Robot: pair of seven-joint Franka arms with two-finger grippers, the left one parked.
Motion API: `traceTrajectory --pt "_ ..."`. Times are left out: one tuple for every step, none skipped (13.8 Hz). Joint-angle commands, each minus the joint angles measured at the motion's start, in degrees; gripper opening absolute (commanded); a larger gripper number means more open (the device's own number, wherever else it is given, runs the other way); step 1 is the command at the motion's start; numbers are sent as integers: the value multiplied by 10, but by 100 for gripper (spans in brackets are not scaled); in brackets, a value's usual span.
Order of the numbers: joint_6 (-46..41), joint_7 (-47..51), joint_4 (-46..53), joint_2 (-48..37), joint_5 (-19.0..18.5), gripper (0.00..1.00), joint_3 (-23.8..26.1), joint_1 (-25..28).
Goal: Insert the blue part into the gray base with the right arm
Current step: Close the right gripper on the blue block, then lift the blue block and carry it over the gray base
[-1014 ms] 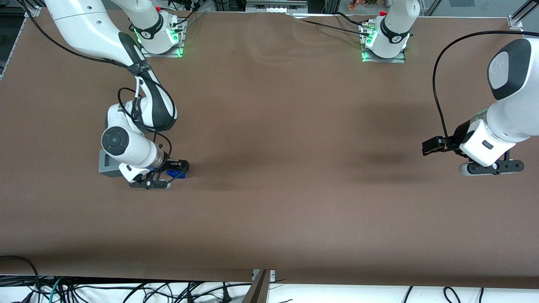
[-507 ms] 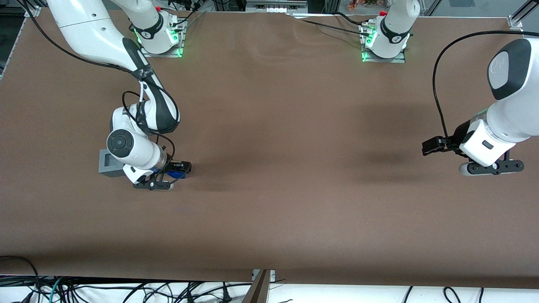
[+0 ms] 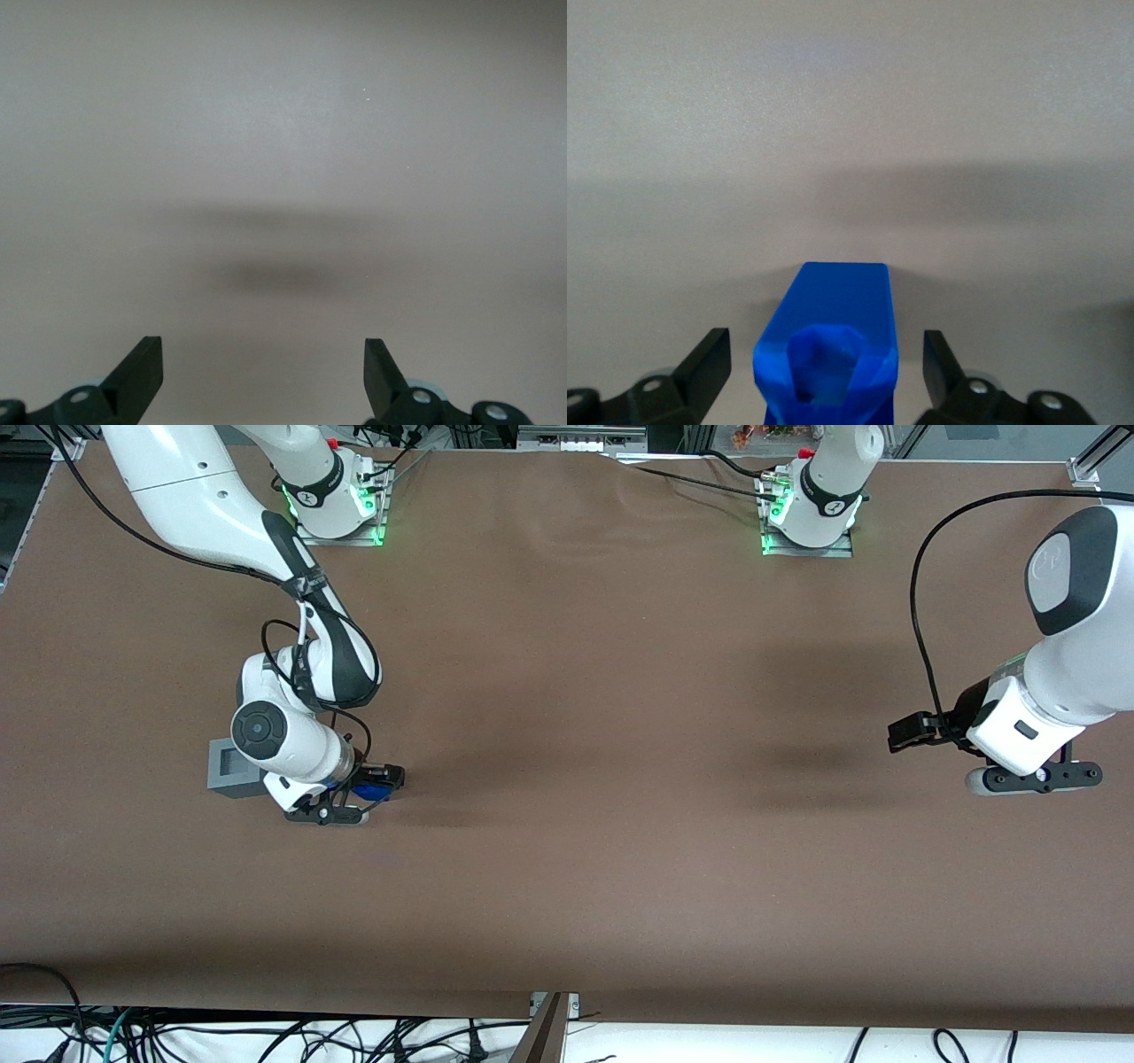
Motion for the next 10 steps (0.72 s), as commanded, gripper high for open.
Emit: traceTrajectory --pt "12 8 -9 -2 -2 84 -1 3" --pt "12 8 -9 1 -2 80 -2 3" --pt "16 7 -9 2 -2 78 -2 3" --pt "19 7 -9 4 -2 76 -2 3" --pt "19 7 -9 5 -2 74 -2 3" --pt "19 7 -9 5 -2 64 -2 3" --pt "19 7 -9 5 -2 52 -2 3" --pt "19 6 -9 5 -2 43 -2 3" --pt "19 6 -9 5 -2 34 -2 3" --pt "19 5 -9 5 -2 25 -2 3"
